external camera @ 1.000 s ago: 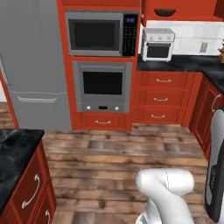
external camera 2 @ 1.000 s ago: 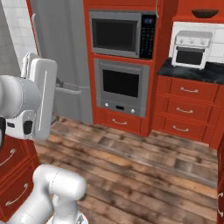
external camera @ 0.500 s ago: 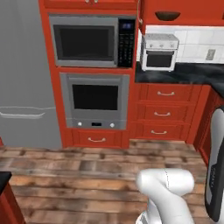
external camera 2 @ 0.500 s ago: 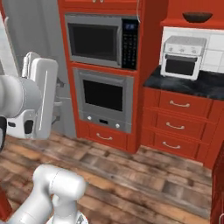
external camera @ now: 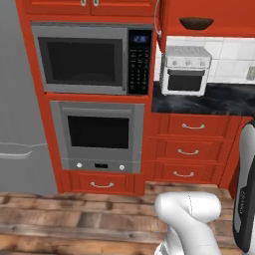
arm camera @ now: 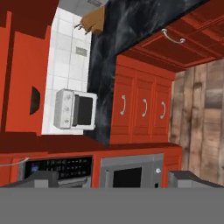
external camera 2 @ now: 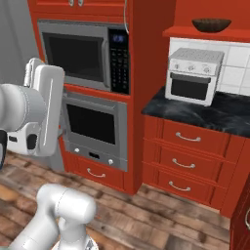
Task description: Move the bowls from the cabinet to the plates on the dining table.
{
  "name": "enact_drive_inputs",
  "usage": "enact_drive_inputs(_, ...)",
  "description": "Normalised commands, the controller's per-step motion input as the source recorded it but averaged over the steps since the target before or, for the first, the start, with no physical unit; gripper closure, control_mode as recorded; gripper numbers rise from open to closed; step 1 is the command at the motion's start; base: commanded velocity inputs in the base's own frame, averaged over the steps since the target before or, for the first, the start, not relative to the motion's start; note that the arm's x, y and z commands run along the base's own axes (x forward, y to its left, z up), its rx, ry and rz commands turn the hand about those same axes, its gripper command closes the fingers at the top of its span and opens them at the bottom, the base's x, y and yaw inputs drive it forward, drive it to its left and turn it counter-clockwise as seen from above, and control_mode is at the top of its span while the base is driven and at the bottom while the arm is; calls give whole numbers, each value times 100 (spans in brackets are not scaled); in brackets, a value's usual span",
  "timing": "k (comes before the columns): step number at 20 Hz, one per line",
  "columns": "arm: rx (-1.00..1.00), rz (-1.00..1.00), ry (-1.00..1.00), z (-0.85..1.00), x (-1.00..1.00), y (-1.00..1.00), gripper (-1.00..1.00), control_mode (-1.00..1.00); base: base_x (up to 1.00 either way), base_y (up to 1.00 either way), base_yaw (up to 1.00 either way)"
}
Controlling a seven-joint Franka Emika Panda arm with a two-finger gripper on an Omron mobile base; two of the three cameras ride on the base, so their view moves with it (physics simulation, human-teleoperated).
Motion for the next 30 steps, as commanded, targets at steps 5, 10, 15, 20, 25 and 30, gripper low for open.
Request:
enact_drive_inputs(5,0,0,0,0,0,0,-100,100,100,-65,4)
enact_drive_inputs(10,0,0,0,0,0,0,-100,100,100,-68,5)
enact_drive_inputs(15,0,0,0,0,0,0,-100,100,100,-64,7)
enact_drive_inputs(20,0,0,0,0,0,0,-100,100,100,-63,8)
enact_drive_inputs(25,0,0,0,0,0,0,-100,100,100,-66,7)
enact_drive_inputs(30,0,0,0,0,0,0,-100,100,86,-82,2)
